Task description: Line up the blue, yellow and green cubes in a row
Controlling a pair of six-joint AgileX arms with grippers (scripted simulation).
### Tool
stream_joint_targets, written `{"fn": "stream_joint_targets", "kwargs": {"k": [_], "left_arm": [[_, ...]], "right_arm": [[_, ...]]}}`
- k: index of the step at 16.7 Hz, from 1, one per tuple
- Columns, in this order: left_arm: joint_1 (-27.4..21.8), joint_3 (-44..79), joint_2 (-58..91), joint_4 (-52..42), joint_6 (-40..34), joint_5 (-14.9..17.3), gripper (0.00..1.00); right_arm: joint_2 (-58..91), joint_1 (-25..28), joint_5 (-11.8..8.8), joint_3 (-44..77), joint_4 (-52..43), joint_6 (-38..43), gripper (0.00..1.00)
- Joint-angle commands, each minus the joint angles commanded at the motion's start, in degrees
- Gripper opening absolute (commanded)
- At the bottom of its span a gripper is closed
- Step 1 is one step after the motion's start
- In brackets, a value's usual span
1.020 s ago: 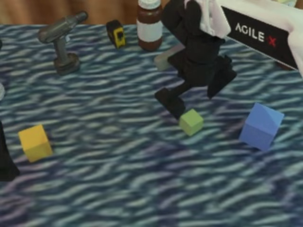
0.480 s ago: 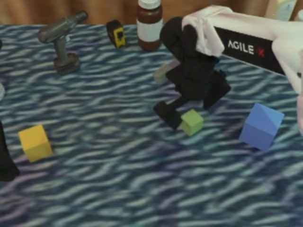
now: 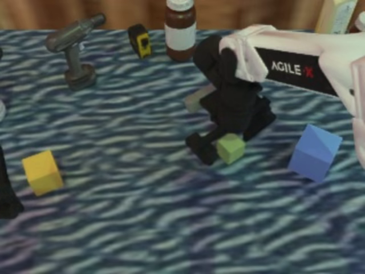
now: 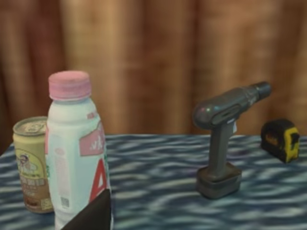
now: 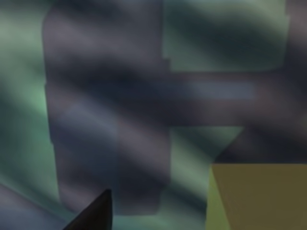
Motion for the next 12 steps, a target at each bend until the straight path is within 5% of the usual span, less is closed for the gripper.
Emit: {"fn": "stream_joint_targets", "kwargs": {"k": [12], "left_arm": [[0.0,0.0,0.0,0.0,0.0,0.0,1.0]], "right_arm": [[0.0,0.0,0.0,0.0,0.0,0.0,0.1]]}}
